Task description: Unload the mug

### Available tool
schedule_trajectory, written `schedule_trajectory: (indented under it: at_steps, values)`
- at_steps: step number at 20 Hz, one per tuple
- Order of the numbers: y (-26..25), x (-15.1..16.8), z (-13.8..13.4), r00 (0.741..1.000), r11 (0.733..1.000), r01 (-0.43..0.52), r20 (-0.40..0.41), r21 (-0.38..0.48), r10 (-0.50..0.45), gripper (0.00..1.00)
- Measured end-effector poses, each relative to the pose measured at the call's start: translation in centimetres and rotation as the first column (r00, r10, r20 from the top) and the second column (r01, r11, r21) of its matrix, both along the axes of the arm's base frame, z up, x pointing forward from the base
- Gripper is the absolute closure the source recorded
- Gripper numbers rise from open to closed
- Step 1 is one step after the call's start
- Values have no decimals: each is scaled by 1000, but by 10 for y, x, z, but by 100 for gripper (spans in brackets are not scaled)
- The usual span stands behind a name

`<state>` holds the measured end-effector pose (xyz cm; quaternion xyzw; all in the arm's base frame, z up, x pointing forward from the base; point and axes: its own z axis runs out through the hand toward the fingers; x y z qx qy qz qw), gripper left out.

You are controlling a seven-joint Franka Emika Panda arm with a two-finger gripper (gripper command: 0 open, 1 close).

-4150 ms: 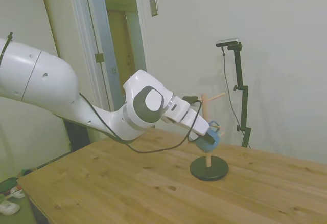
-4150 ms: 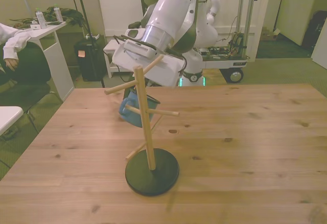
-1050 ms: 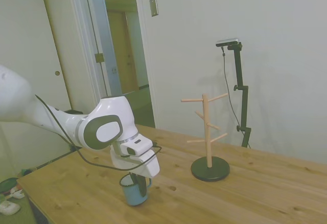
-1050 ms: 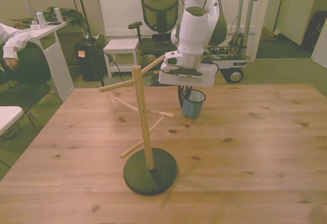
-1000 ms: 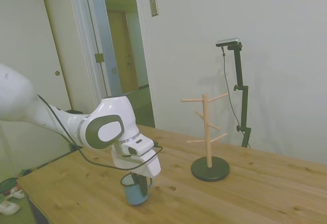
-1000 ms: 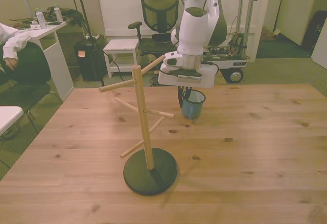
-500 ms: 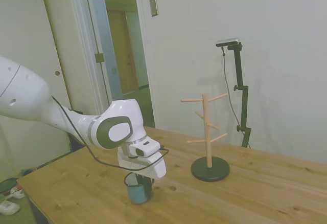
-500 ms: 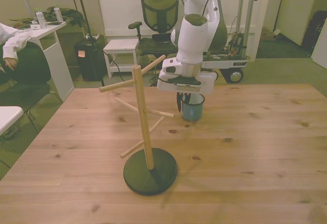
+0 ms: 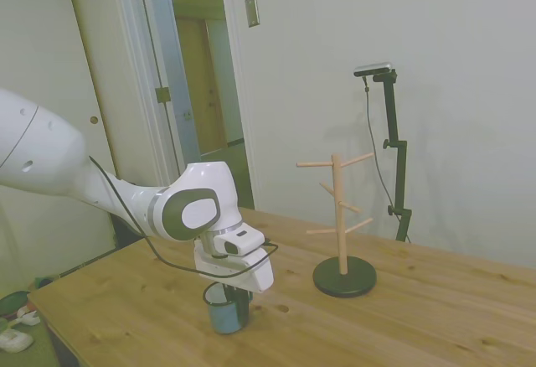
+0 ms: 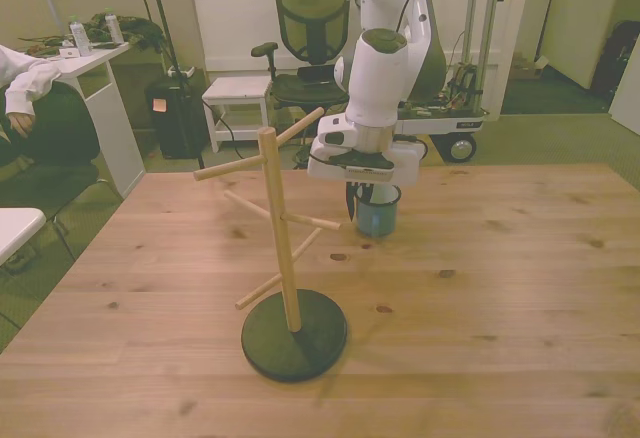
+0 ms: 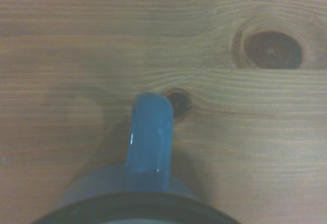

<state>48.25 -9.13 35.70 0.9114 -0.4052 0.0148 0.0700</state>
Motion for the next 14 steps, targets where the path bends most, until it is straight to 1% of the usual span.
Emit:
schedule_trajectory:
  at_steps: [2,3,5,14]
  values:
    - [0,-1,-1,1000,1000,-1,-3,0,1,0]
    - [1,-3,-8,1000,1000,-4,-17,-1,4,0]
    - [1,-4,-10,1000,1000,-6,-21,-3,6,0]
    - [0,-12,-9,1000,1000,-16,-4,-15,16,0]
